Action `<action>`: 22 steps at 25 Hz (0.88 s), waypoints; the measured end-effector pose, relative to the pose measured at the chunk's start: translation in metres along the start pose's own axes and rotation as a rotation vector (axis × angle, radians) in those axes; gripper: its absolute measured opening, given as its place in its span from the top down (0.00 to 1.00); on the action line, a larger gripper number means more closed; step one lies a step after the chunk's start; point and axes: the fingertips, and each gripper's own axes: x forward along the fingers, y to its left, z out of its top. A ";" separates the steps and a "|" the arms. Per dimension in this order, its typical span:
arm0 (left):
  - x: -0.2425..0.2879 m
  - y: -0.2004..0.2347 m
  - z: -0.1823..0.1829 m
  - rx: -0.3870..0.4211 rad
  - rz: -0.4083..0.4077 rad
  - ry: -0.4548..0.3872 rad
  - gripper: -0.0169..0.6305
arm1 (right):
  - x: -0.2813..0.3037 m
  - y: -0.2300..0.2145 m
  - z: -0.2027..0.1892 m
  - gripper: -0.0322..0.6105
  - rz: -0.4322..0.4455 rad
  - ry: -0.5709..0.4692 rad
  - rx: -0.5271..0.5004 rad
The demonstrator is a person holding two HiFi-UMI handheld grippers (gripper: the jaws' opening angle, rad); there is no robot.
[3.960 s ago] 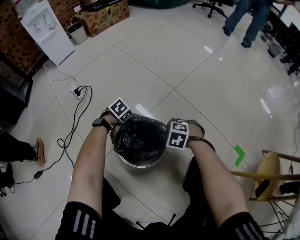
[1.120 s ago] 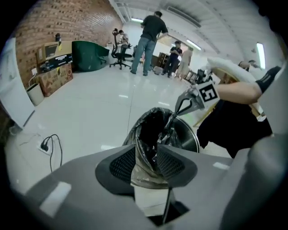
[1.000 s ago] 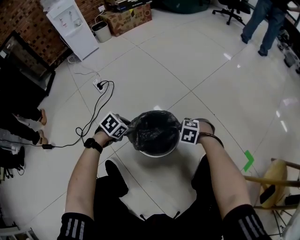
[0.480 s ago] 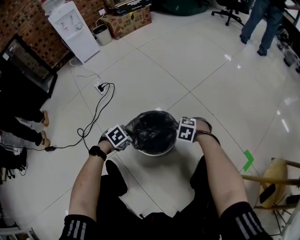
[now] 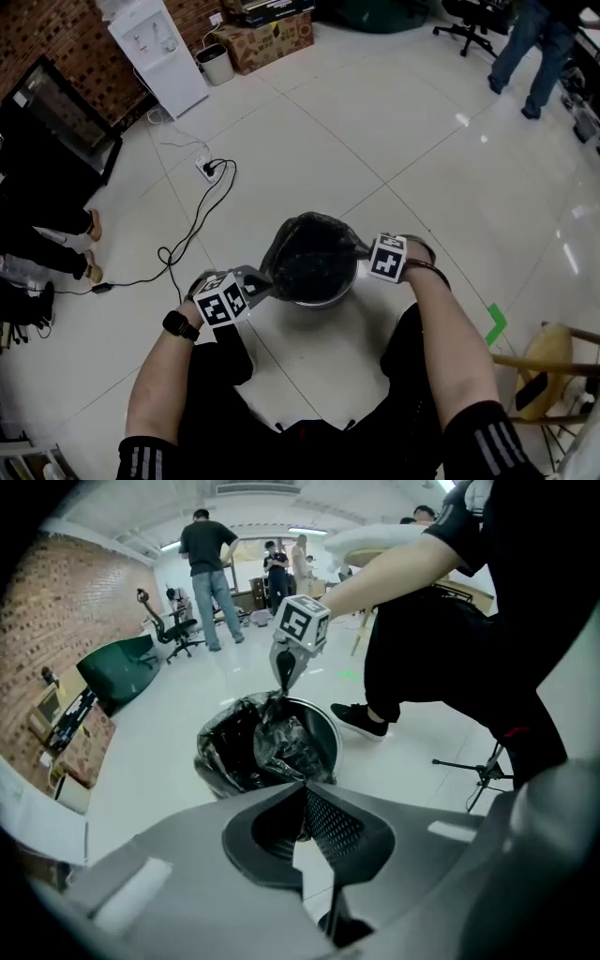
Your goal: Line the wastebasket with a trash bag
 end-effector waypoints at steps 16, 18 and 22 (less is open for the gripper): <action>0.033 -0.086 -0.057 0.071 -0.331 0.165 0.97 | 0.011 0.066 -0.039 0.94 0.307 0.074 0.072; 0.039 -0.089 -0.064 0.085 -0.350 0.192 0.97 | 0.013 0.071 -0.038 0.94 0.323 0.073 0.074; 0.059 -0.092 -0.073 0.119 -0.369 0.249 0.95 | 0.021 0.073 -0.039 0.94 0.329 0.091 0.064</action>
